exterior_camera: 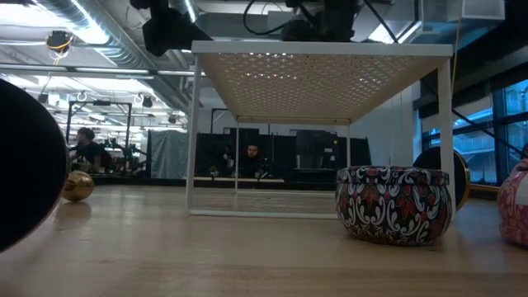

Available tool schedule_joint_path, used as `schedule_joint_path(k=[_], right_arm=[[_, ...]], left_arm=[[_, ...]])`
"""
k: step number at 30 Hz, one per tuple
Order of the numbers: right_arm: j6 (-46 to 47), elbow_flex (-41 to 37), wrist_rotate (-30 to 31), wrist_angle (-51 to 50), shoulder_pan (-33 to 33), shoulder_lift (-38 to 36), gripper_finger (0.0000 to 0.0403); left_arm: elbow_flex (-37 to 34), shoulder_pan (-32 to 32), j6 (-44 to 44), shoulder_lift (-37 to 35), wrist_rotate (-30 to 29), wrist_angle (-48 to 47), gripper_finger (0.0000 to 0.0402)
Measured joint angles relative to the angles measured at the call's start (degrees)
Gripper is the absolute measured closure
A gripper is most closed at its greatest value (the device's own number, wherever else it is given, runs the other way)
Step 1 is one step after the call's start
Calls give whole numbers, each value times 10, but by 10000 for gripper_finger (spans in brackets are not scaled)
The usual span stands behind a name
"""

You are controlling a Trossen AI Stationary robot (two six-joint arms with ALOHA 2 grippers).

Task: Pick & Place candle stick holders
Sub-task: Put the top silver scented candle on the shelf

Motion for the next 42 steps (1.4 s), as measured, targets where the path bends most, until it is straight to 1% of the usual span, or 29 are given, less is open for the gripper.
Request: schedule_joint_path(k=[3, 13, 17, 20, 21, 26, 28, 35, 42], right_arm=[[3, 0, 17, -20, -1, -1, 49], [2, 0, 17, -22, -1, 0, 49], [-13, 0, 19, -20, -1, 0, 49], [-15, 0, 19, -12, -1, 0, 21], [-15, 0, 19, -10, -1, 0, 17], [-15, 0, 15, -8, -2, 0, 46], [-16, 0, 15, -9, -2, 0, 48], [-31, 1, 5, -8, -1, 0, 10], [-40, 1, -1, -8, -1, 0, 11]], left_arm=[[0, 0, -1, 0, 0, -1, 20], [0, 0, -15, 0, 0, -16, 20], [0, 0, -15, 0, 0, -24, 20], [0, 0, -16, 0, 0, -26, 20], [0, 0, -16, 0, 0, -25, 20], [0, 0, -16, 0, 0, -26, 20], [0, -1, -16, 0, 0, -26, 20], [0, -1, -16, 0, 0, -26, 20], [0, -1, -16, 0, 0, -26, 20]])
